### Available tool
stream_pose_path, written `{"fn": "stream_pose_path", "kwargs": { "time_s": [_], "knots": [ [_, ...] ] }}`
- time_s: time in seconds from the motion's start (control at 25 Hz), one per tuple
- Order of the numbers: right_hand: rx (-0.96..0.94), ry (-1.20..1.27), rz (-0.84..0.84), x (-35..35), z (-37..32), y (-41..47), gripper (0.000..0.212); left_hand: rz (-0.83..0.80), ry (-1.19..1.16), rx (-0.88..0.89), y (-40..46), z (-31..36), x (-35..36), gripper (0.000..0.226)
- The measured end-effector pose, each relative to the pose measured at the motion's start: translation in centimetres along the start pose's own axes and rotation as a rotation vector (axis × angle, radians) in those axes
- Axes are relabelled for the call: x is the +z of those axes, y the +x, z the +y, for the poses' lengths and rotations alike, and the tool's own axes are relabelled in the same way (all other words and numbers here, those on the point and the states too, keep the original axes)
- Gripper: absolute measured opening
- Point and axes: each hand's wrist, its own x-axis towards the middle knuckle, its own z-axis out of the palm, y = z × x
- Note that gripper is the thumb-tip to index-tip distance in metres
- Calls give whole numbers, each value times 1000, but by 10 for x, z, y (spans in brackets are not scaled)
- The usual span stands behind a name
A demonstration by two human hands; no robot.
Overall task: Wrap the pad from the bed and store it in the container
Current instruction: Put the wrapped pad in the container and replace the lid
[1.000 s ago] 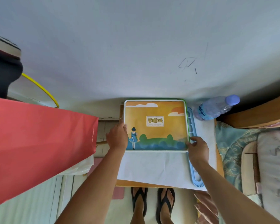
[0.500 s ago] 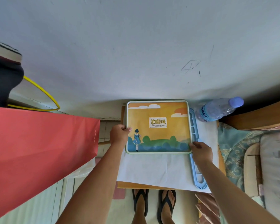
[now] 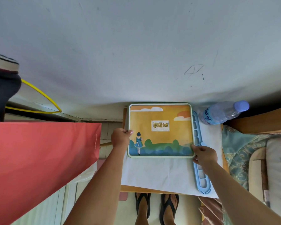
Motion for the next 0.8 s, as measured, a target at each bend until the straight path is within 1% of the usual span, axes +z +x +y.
{"fn": "stream_pose_path", "kwargs": {
  "time_s": [0.12,0.24,0.32,0.4,0.48,0.52,0.6,0.68,0.76,0.8],
  "knots": [
    [-9,-32,57,3,0,-1,24,36,61,12,0,1,5,29],
    [-18,-84,83,4,-1,-2,20,32,94,26,3,2,5,27],
    [-41,-84,23,0,1,-3,21,1,128,68,2,1,3,27],
    [-98,-78,-48,-5,3,-6,28,-18,150,140,-5,-6,5,28],
    [-190,-167,-47,-3,1,-10,38,8,125,199,-9,-14,9,34],
    [-234,-213,-11,1,-2,-12,45,39,101,202,-9,-17,11,40],
    [-283,-244,112,13,-10,-12,57,136,51,170,-7,-16,18,52],
    [-246,-254,261,23,-21,-3,64,259,54,127,-2,-12,27,57],
    [-181,-275,336,32,-25,14,67,367,90,110,6,-12,38,57],
    [-160,-296,361,34,-24,21,68,395,112,104,8,-13,42,57]
  ]
}}
